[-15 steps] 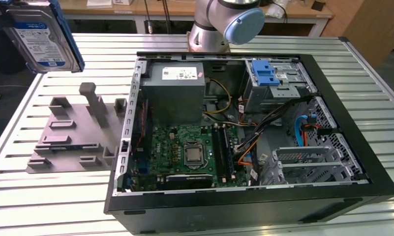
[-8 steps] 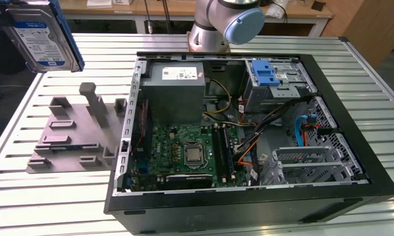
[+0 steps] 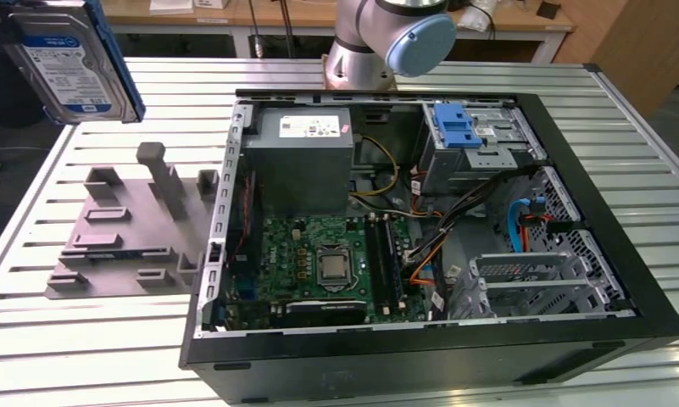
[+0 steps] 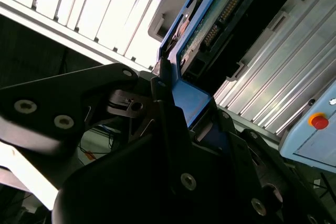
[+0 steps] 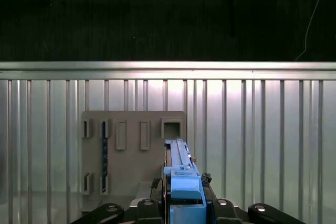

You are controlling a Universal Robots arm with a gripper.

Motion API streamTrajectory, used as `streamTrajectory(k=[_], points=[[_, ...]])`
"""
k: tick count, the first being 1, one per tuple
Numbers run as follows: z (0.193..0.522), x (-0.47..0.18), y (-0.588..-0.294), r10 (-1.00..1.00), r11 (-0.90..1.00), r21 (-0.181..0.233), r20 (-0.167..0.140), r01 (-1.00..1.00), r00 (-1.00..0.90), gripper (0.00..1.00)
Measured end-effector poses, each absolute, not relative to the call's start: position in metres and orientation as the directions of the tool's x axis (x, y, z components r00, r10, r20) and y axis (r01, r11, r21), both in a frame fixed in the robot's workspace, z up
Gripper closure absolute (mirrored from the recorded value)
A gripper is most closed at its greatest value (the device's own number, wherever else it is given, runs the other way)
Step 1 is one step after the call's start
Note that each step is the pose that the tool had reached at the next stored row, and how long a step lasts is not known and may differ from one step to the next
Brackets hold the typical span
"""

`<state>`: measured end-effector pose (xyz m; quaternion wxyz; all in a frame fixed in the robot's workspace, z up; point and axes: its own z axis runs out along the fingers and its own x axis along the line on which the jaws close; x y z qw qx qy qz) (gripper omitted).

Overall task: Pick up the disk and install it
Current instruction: 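Pick up the disk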

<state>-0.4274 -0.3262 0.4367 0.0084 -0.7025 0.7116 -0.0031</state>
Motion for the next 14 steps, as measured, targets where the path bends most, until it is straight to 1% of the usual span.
streamTrajectory(k=[14], points=[[0.4397, -0.4274, -0.3262, -1.0, 0.013, -0.016, -0.007, -1.0, -0.013, 0.63]])
